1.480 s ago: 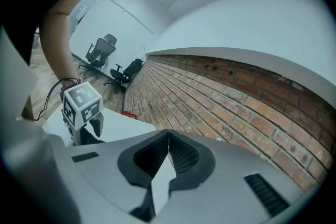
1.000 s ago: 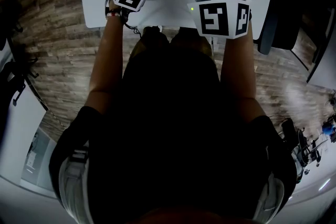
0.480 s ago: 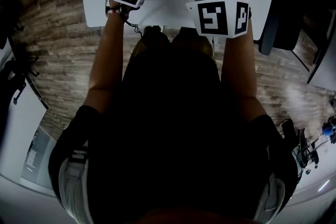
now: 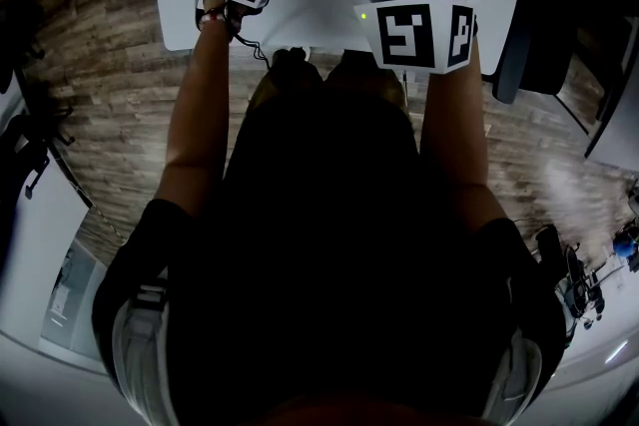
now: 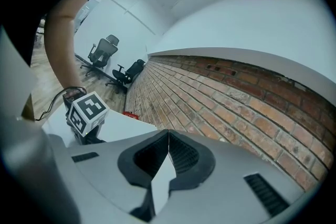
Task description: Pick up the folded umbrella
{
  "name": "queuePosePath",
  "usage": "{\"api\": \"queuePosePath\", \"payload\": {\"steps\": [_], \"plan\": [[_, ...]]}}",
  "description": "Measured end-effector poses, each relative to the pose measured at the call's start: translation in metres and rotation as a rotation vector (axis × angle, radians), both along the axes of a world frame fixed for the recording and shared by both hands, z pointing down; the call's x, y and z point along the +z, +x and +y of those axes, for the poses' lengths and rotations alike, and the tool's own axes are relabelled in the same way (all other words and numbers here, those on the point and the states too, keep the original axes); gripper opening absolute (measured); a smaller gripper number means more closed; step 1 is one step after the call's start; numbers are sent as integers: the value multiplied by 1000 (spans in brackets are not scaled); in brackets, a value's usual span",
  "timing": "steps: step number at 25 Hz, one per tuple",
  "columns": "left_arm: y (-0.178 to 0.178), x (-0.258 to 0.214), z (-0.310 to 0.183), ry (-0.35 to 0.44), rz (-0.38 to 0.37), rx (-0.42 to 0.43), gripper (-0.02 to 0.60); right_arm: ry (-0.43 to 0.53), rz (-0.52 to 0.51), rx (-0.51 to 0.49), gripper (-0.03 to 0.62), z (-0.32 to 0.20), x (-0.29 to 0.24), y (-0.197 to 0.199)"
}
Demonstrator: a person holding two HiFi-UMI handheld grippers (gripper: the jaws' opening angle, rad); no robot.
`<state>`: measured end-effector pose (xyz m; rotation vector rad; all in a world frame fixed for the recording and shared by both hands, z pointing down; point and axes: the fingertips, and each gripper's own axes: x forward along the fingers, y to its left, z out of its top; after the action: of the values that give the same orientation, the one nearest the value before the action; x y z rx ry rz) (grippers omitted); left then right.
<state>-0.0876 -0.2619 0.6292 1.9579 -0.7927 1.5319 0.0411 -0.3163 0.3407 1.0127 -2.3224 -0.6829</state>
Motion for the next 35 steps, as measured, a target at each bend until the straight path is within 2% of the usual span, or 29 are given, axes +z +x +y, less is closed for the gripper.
{"api": "queuePosePath", "payload": {"steps": [5,19,26,35], "plan": [[0,1,2,-1,23,-22,189,-4,8,15,29,1,1,5],[-8,-17,6,139,101,-54,178,40,61,26,29,16,-19,-10],[-9,-45,-7,283,138,-27,178,53,82,43,29,23,-24,-21],[-11,-114,-26,506,181,5,179,94,89,67,29,37,-44,-33]]}}
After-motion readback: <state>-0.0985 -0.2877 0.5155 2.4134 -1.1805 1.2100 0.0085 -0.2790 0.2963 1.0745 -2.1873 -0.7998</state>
